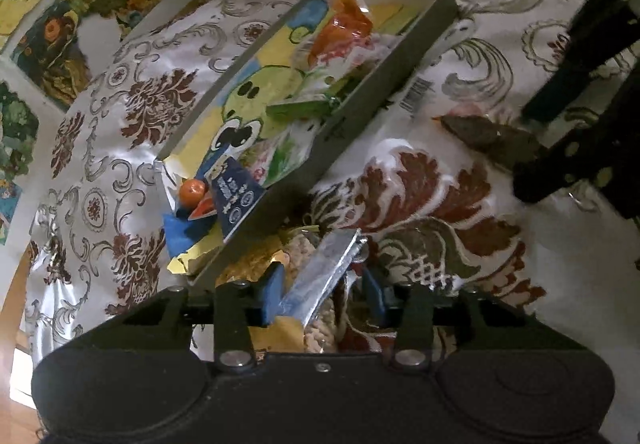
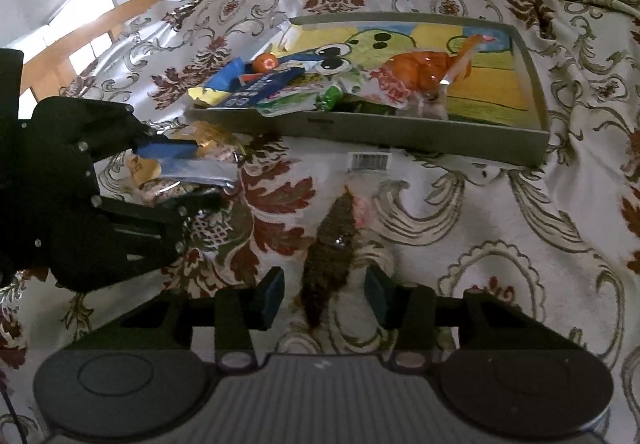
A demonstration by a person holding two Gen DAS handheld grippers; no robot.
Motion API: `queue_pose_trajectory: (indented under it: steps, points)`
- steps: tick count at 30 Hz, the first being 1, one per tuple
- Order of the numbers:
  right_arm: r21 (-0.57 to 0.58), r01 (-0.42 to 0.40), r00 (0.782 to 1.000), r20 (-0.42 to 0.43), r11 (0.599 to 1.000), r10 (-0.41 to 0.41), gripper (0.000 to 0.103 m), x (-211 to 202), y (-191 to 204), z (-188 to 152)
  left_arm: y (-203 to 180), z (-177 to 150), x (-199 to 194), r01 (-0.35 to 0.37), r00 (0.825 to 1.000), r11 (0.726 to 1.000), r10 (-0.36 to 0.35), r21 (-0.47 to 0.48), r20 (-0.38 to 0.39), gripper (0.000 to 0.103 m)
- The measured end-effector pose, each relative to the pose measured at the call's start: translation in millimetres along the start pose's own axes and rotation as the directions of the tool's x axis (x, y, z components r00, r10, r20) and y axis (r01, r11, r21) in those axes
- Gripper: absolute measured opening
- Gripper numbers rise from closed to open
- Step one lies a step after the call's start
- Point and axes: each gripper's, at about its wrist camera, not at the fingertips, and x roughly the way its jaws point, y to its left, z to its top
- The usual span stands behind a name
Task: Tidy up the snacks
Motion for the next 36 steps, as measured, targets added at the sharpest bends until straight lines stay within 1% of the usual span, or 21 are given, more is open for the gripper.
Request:
queue_pose_trajectory:
  steps: [1,2,4,5,6,7,9,11,17,20,23,25,27,29,31,32,33,34,35,36]
  points:
    - [-0.006,0.000,1.000,0.004,1.000,0.000,0.053,2,1,0,1,0,-1,0.002,1.000,1.000,-0.002,-0.004,-0.001,0.043]
    - [-0.011,0.001,1.000,0.006,1.000,-0.001,0.053,4,2,1,1,0,-1,0.007,1.000,1.000,-0.007,-0.012,0.001,0.039]
    - [-0.020,0.000,1.000,0.009,1.000,0.000,0.051,8,5,2,2,0,-2,0.009,1.000,1.000,-0.009,-0.027,0.002,0.036]
    - [-0.021,0.003,1.000,0.011,1.000,-0.003,0.050,9,6,2,1,0,-2,0.002,1.000,1.000,-0.002,-0.026,0.002,0.034]
    - [-0.022,0.005,1.000,0.015,1.000,-0.005,0.044,10,7,3,0,0,-2,-0.008,1.000,1.000,0.008,-0.023,0.002,0.030]
    - [-0.024,0.010,1.000,0.016,1.000,-0.009,0.039,10,7,3,-2,0,-1,-0.020,1.000,1.000,0.020,-0.018,0.001,0.028]
    - [-0.030,0.016,1.000,0.014,0.999,-0.015,0.038,10,7,3,-4,1,-2,-0.045,0.999,0.999,0.045,-0.013,0.001,0.018]
    - [-0.025,0.013,1.000,0.012,1.000,-0.012,0.038,10,6,3,-4,3,-3,-0.058,0.998,0.998,0.058,-0.019,-0.002,0.014]
    - [-0.012,0.011,1.000,0.013,1.000,-0.011,0.036,9,5,4,4,4,-9,-0.037,0.999,0.992,0.038,-0.117,0.007,0.008]
    - [-0.013,0.009,1.000,0.022,1.000,-0.009,0.036,8,6,3,9,7,-15,0.021,0.999,0.983,-0.014,-0.181,0.035,0.008]
    - [-0.019,0.009,1.000,0.026,1.000,-0.008,0.039,9,5,2,7,11,-18,0.099,0.995,0.964,-0.088,-0.245,0.056,0.008]
    - [-0.020,0.007,1.000,0.028,1.000,-0.007,0.043,11,5,2,7,11,-15,0.156,0.988,0.941,-0.146,-0.300,0.057,0.007]
    - [-0.030,0.006,1.000,0.028,1.000,-0.005,0.045,13,6,2,7,8,-10,0.196,0.980,0.917,-0.189,-0.347,0.054,0.007]
    - [-0.049,0.015,0.999,0.034,0.999,-0.013,0.045,16,8,3,8,6,-7,0.210,0.977,0.902,-0.205,-0.378,0.054,0.007]
    - [-0.060,0.018,0.999,0.036,0.998,-0.016,0.037,18,10,4,14,3,-4,0.231,0.972,0.876,-0.225,-0.423,0.064,0.007]
    - [-0.060,0.018,0.999,0.036,0.998,-0.015,0.037,19,11,4,17,1,-4,0.241,0.969,0.861,-0.235,-0.447,0.071,0.007]
    - [-0.061,0.021,0.999,0.035,0.998,-0.019,0.034,19,12,5,21,0,-3,0.254,0.966,0.844,-0.245,-0.473,0.082,0.007]
    - [-0.062,0.024,0.999,0.037,0.998,-0.022,0.029,17,13,6,24,-1,-3,0.262,0.964,0.831,-0.250,-0.490,0.092,0.007]
    - [-0.060,0.022,0.999,0.044,0.998,-0.019,0.027,15,13,6,26,-2,-4,0.266,0.963,0.821,-0.250,-0.505,0.101,0.007]
    - [-0.054,0.017,0.999,0.051,0.998,-0.014,0.022,12,14,8,28,-2,-5,0.269,0.962,0.813,-0.248,-0.517,0.111,0.007]
